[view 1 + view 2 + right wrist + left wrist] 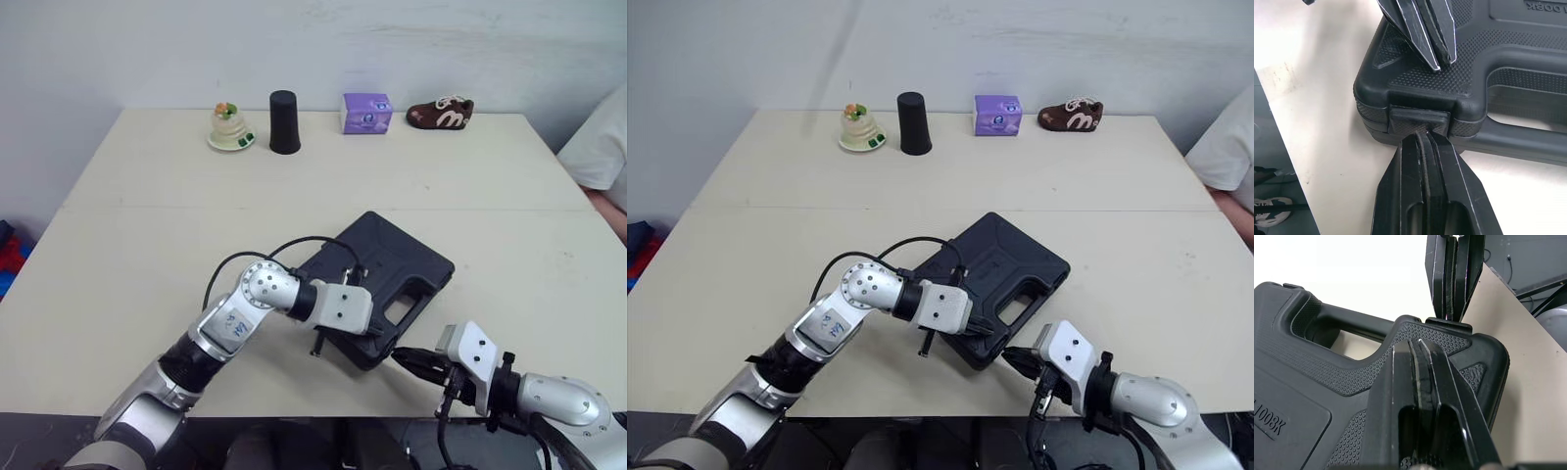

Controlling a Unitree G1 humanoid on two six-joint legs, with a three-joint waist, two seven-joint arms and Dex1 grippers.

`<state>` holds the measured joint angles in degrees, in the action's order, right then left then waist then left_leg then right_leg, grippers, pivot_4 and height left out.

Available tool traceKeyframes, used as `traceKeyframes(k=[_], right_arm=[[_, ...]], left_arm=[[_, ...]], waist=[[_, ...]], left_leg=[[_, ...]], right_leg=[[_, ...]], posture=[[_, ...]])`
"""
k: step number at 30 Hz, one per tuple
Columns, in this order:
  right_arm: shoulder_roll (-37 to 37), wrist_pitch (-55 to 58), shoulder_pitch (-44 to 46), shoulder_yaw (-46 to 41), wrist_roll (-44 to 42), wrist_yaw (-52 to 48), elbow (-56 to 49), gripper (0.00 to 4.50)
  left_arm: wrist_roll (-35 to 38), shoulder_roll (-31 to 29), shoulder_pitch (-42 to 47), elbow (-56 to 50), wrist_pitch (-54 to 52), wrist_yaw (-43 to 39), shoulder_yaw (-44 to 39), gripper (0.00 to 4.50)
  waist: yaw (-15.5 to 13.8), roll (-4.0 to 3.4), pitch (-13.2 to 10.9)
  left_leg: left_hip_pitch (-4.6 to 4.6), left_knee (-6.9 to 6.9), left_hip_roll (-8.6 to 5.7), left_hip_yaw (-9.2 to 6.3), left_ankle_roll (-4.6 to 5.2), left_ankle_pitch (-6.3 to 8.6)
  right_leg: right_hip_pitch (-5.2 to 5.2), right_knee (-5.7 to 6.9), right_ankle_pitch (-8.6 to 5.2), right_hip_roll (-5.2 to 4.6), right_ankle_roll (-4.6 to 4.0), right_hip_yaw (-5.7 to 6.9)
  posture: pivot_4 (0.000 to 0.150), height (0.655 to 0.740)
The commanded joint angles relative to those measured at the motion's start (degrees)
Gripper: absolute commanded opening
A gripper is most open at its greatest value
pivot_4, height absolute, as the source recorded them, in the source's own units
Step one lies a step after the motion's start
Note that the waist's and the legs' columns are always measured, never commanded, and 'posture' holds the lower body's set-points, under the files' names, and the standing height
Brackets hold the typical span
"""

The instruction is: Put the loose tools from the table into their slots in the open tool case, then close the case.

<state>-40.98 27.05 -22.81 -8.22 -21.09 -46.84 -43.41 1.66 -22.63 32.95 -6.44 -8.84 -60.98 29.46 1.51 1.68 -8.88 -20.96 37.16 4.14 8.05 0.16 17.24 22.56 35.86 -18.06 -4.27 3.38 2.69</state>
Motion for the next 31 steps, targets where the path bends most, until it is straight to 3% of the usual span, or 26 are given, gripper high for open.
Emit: traceKeyframes(k=[1,4,7,10,17,18,24,31], right_arm=[[-2.03,-4.05,-3.83,-6.85,-1.13,-3.46,-1.09,0.00],[-3.44,-7.28,-8.24,-16.24,-2.17,-7.90,2.35,0.00],[-4.11,-10.93,-9.92,-25.26,-3.31,-11.66,6.86,0.00],[-6.22,-12.68,-8.51,-34.96,-5.25,-14.94,12.17,1.01],[-12.19,-21.34,-4.93,-43.17,0.50,-17.89,28.51,4.49],[-13.37,-22.45,-3.54,-43.61,0.95,-17.85,31.04,4.50],[-18.92,-27.99,3.43,-43.08,3.38,-18.26,42.55,4.50],[-19.27,-31.61,8.93,-38.49,4.60,-17.23,49.42,4.50]], left_arm=[[4.38,0.11,-3.29,5.36,5.47,-1.72,-3.76,0.04],[10.47,-1.31,-3.02,7.09,9.07,-3.71,-11.06,0.04],[16.35,-3.90,-2.18,8.21,6.27,-5.36,-17.71,0.04],[17.03,-9.54,-2.48,10.42,3.93,-4.51,-23.86,0.98],[16.21,-18.77,-12.98,13.97,1.14,4.11,-38.80,4.25],[16.04,-19.65,-14.74,14.83,1.18,5.36,-40.69,4.47],[15.08,-22.92,-22.47,18.10,3.67,8.90,-47.20,4.47],[15.45,-21.09,-25.59,13.69,4.37,13.49,-49.16,4.47]], waist=[[-0.08,-0.13,-0.04],[-0.10,-0.09,-0.16],[-0.11,-0.13,-0.55],[0.04,-0.21,-0.86],[0.12,-0.30,-0.96],[0.11,-0.30,-1.02],[-0.17,-0.34,-1.36],[-0.61,-0.37,-1.47]], left_leg=[[0.00,-0.01,-0.04,0.01,-0.01,0.00],[-0.15,0.02,-0.06,-0.10,0.00,0.00],[-0.17,0.03,-0.18,-0.09,0.03,-0.01],[-0.21,0.01,-0.19,-0.11,0.02,-0.01],[-0.24,-0.19,-0.22,-0.13,-0.05,0.19],[-0.24,-0.18,-0.22,-0.07,-0.03,0.24],[-0.27,-0.16,-0.27,0.05,-0.03,0.32],[-0.30,-0.22,-0.23,0.05,-0.13,0.37]], right_leg=[[0.04,0.01,0.03,-0.03,0.06,-0.01],[0.21,0.00,0.07,-0.03,0.13,0.09],[0.23,0.00,0.10,-0.10,0.19,0.09],[0.24,-0.04,0.11,-0.09,0.20,0.12],[0.27,-0.20,0.00,-0.16,0.32,0.15],[0.30,-0.20,-0.04,-0.16,0.34,0.11],[0.39,-0.19,-0.06,-0.31,0.39,0.05],[0.44,-0.20,-0.08,-0.36,0.35,0.04]], posture=[[0.150,0.7400],[0.150,0.7400],[0.150,0.7400],[0.150,0.7400],[0.150,0.7400],[0.150,0.7400],[0.150,0.7400],[0.150,0.7400]])
